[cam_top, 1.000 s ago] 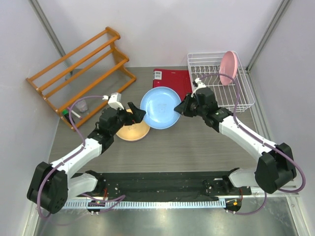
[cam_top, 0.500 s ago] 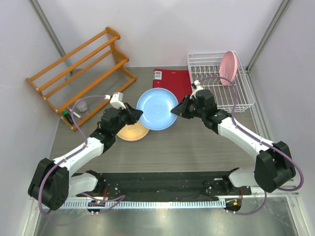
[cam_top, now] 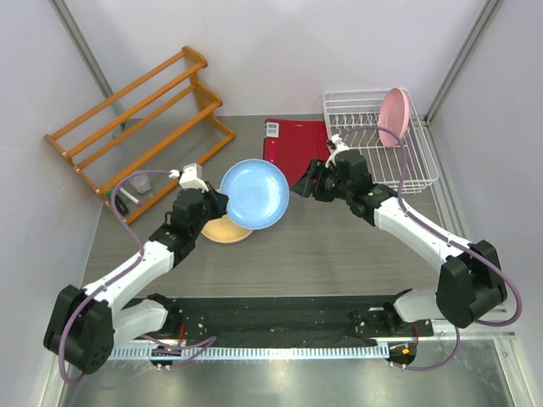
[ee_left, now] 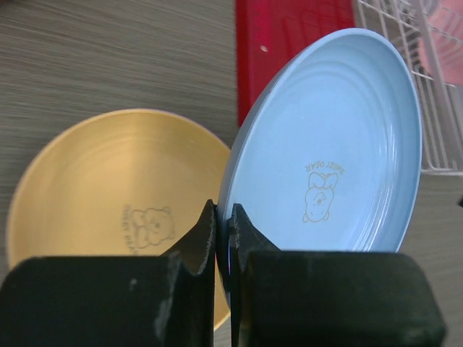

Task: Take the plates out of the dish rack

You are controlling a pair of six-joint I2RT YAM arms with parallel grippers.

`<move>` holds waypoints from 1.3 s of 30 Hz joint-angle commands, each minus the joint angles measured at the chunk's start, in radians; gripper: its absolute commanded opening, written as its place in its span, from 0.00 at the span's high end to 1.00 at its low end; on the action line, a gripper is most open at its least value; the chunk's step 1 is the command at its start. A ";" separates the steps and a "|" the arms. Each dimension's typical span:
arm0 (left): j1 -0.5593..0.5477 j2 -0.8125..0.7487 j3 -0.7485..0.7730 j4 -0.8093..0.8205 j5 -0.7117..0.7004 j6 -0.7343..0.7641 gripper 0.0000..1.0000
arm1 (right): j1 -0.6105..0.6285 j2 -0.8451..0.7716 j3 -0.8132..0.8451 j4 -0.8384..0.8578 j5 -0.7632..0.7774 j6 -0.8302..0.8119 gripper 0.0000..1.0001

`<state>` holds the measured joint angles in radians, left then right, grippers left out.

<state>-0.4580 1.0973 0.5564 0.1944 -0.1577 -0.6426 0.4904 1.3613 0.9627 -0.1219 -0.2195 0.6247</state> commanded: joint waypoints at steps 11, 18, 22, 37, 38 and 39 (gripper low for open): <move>0.004 -0.119 0.022 -0.325 -0.367 -0.029 1.00 | -0.108 -0.062 0.108 -0.165 0.184 -0.187 0.40; 0.004 -0.087 -0.003 -0.299 -0.391 -0.031 1.00 | -0.222 -0.077 0.160 -0.202 0.193 -0.230 0.39; 0.004 -0.033 0.004 -0.302 -0.402 -0.038 1.00 | -0.263 -0.064 0.224 -0.226 0.271 -0.275 0.38; 0.004 0.007 0.048 -0.305 -0.379 -0.026 0.00 | -0.305 0.218 0.544 -0.214 0.926 -0.417 0.15; 0.004 0.000 0.053 -0.302 -0.364 -0.020 0.01 | -0.315 0.241 0.570 -0.211 0.942 -0.436 0.13; 0.004 -0.022 0.056 -0.293 -0.344 -0.009 0.01 | -0.325 0.261 0.618 -0.213 0.969 -0.463 0.13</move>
<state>-0.4561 1.1301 0.5583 -0.1257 -0.5259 -0.6731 0.1936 1.5551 1.4525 -0.3687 0.5396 0.2611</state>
